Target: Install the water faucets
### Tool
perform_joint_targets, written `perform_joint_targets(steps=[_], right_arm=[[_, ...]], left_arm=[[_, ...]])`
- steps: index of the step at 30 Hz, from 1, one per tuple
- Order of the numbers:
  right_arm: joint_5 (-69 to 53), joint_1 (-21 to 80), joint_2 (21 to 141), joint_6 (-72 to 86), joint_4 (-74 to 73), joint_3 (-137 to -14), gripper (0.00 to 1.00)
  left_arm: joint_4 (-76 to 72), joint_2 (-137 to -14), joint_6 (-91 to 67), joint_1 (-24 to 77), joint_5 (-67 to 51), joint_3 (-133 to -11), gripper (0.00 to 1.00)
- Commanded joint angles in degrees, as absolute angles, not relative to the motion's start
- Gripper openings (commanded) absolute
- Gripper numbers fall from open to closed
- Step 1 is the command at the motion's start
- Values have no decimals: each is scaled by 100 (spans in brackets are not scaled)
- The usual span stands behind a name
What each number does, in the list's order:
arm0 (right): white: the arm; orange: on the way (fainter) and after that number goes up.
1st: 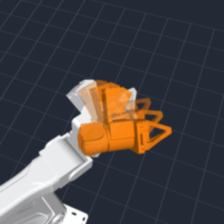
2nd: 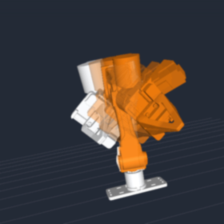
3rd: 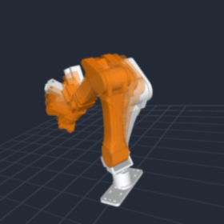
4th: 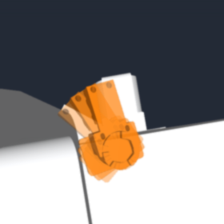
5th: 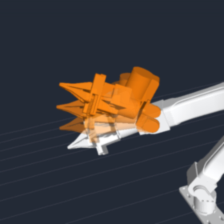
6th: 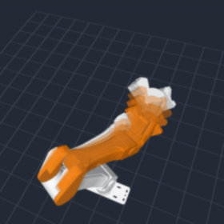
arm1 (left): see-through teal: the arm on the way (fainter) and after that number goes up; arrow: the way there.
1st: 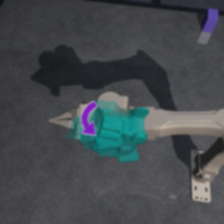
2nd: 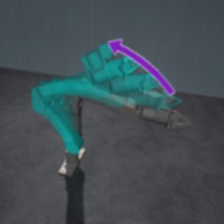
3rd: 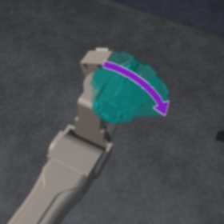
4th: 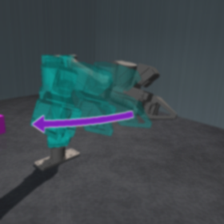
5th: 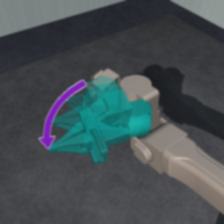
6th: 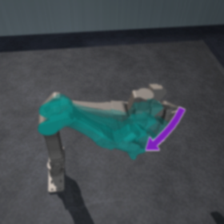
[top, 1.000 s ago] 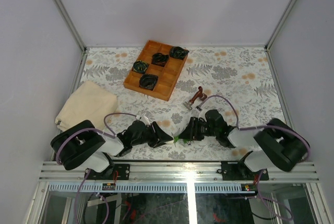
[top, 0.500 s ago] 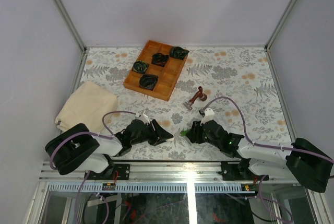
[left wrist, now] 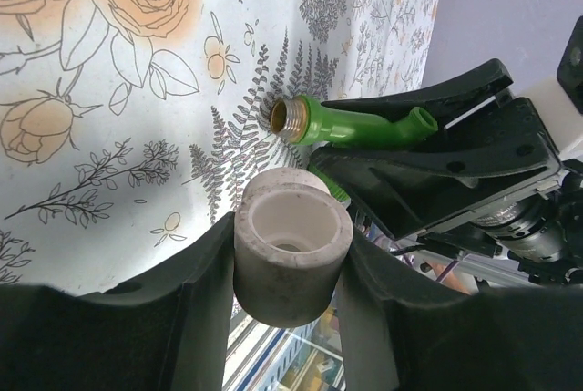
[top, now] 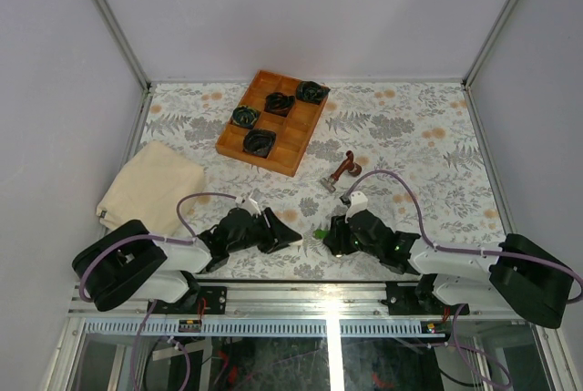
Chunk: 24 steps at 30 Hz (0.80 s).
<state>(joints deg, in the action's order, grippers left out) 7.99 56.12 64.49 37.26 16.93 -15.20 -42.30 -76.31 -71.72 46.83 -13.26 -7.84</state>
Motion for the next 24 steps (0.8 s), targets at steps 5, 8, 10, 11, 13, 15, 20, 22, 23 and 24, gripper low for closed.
perform_joint_targets(steps=[5,8,10,11,13,15,20,22,23,24], right_arm=[[723,5661,6877,3780,1977,-1650,60],[772,5661,6883,3790,2102,-1631,53],[779,5660,6882,3769,2097,-1654,44],[765,5660,6875,3747,2079,-1672,38],[708,5662,6822,3696,2040,-1697,26],[616,5660,6639,3633,1984,-1741,11],[431,5654,5862,3379,2155,-1934,0],[357,5651,5645,3123,2169,-2115,0],[353,5647,5545,3000,2183,-2213,0],[317,5632,5459,2866,2211,-2289,0]], left_arm=[[-4154,-7498,-6998,4634,-1235,-1000,0],[-4131,-7495,-6979,4640,-1236,-1011,0],[-4131,-7492,-6979,4634,-1247,-1019,0],[-4123,-7480,-6971,4630,-1249,-1019,0],[-4115,-7431,-6937,4610,-1277,-1018,0],[-4153,-7344,-6868,4544,-1370,-1023,0],[-4343,-6788,-6610,3726,-2190,-962,0],[-4388,-6496,-6535,3172,-2858,-1036,0],[-4428,-6366,-6531,2875,-3239,-1105,0],[-4446,-6250,-6512,2630,-3617,-1224,0]])
